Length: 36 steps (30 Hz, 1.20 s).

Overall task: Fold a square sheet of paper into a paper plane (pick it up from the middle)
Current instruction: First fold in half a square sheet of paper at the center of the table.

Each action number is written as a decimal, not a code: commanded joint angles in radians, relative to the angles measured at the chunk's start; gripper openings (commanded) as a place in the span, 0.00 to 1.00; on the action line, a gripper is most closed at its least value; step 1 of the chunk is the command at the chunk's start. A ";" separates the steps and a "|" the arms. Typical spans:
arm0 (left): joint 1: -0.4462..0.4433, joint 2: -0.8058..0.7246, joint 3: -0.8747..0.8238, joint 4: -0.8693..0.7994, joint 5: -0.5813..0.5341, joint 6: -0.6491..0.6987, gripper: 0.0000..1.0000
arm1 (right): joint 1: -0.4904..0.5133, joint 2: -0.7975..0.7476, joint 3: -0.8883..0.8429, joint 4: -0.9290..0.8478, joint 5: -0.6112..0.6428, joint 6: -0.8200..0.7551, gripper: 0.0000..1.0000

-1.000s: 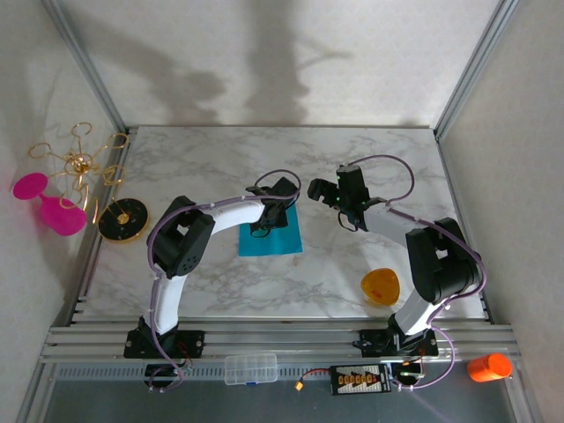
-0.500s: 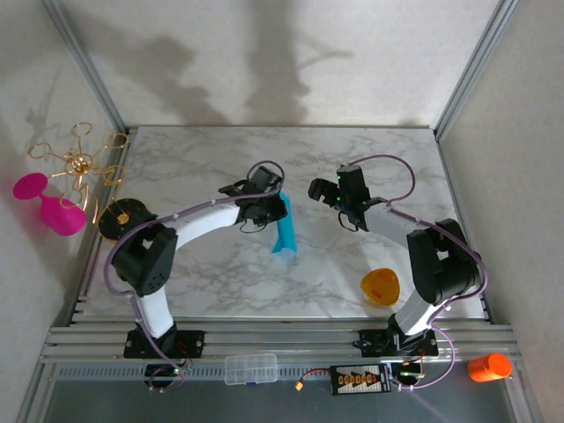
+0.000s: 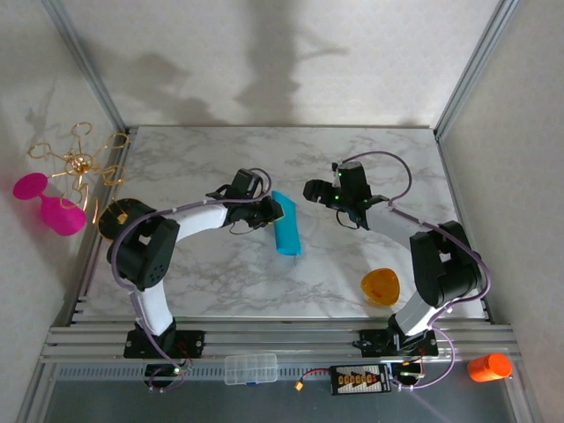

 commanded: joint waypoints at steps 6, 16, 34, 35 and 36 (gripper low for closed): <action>0.013 0.033 -0.036 -0.006 -0.120 0.080 0.20 | 0.073 0.115 -0.001 0.007 -0.223 -0.014 0.49; 0.013 0.056 -0.044 0.000 -0.141 0.102 0.21 | 0.140 0.246 0.062 -0.025 -0.262 0.005 0.13; 0.008 -0.111 -0.193 0.062 -0.167 0.057 0.45 | 0.179 0.330 0.060 -0.092 -0.124 0.167 0.09; 0.006 -0.126 -0.216 0.079 -0.167 0.037 0.48 | 0.180 0.331 0.055 -0.090 -0.129 0.176 0.09; 0.003 -0.140 -0.242 0.097 -0.167 0.013 0.50 | 0.180 0.331 0.052 -0.086 -0.123 0.187 0.09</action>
